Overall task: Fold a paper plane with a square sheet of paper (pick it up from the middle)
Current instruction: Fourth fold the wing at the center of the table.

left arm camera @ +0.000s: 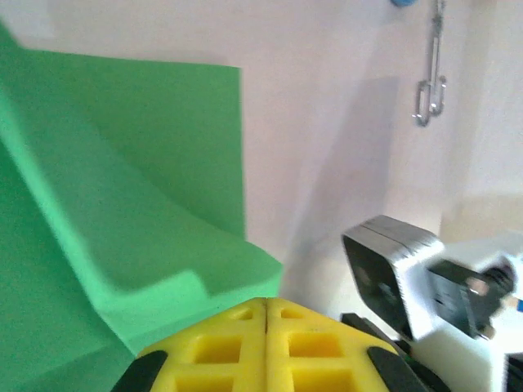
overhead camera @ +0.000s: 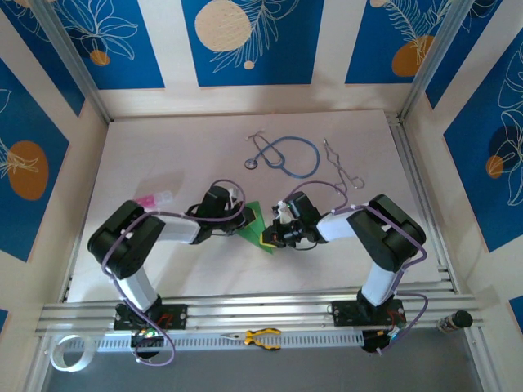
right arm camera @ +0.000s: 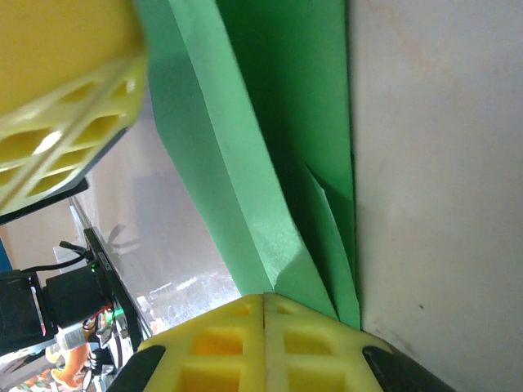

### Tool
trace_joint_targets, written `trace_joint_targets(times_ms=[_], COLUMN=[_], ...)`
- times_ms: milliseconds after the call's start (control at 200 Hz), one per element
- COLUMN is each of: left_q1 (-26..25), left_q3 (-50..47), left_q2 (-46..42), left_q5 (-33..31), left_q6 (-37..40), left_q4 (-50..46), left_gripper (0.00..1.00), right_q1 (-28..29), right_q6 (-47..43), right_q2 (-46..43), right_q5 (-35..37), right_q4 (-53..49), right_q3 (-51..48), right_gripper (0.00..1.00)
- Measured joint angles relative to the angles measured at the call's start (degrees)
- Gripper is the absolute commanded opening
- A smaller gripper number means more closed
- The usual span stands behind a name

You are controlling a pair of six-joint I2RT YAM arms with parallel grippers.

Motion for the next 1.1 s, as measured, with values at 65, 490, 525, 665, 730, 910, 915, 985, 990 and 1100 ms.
trace_joint_targets(times_ms=[65,490,525,665,730,910,915,985,990,1100], left_q1=[-0.1,-2.3,-2.3,-2.3,-2.3,-2.4,-2.4,-2.4,-2.4,-2.4], left_q3=[0.0,0.7,0.8,1.6,1.7,2.1,2.2,2.4,2.5,2.6], left_q2=[-0.2,2.2,2.6,3.6,3.6,3.6,3.6,3.6,3.6,3.6], left_q5=[1.2,5.0,4.8,4.5,4.5,4.5,4.5,4.4,4.5,4.5], left_q6=[0.5,2.2,2.5,2.8,2.9,3.4,3.5,3.9,4.0,4.3], left_q4=[0.0,-3.7,-4.5,-6.5,-6.8,-7.8,-7.8,-8.4,-8.5,-8.8], left_gripper=[0.0,0.02,0.02,0.02,0.01,0.01,0.01,0.01,0.01,0.01], right_q1=[0.0,-0.2,-0.2,-0.2,-0.2,-0.2,-0.2,-0.2,-0.2,-0.2], right_q6=[0.0,0.2,0.2,0.2,0.2,-0.1,-0.1,-0.2,-0.2,-0.3], right_q2=[0.0,0.0,0.0,-0.1,-0.4,-2.8,-2.9,-3.8,-3.8,-4.0], right_q5=[0.0,-0.4,-0.4,-0.4,-0.3,0.7,0.7,0.7,0.7,0.5], right_q4=[-0.1,-0.4,-0.4,-0.5,-1.1,-5.8,-5.9,-7.3,-7.3,-8.0], right_q3=[0.0,0.0,0.0,0.0,0.0,0.5,0.5,1.3,1.3,3.3], right_gripper=[0.01,0.01,0.01,0.01,0.02,0.03,0.03,0.03,0.03,0.04])
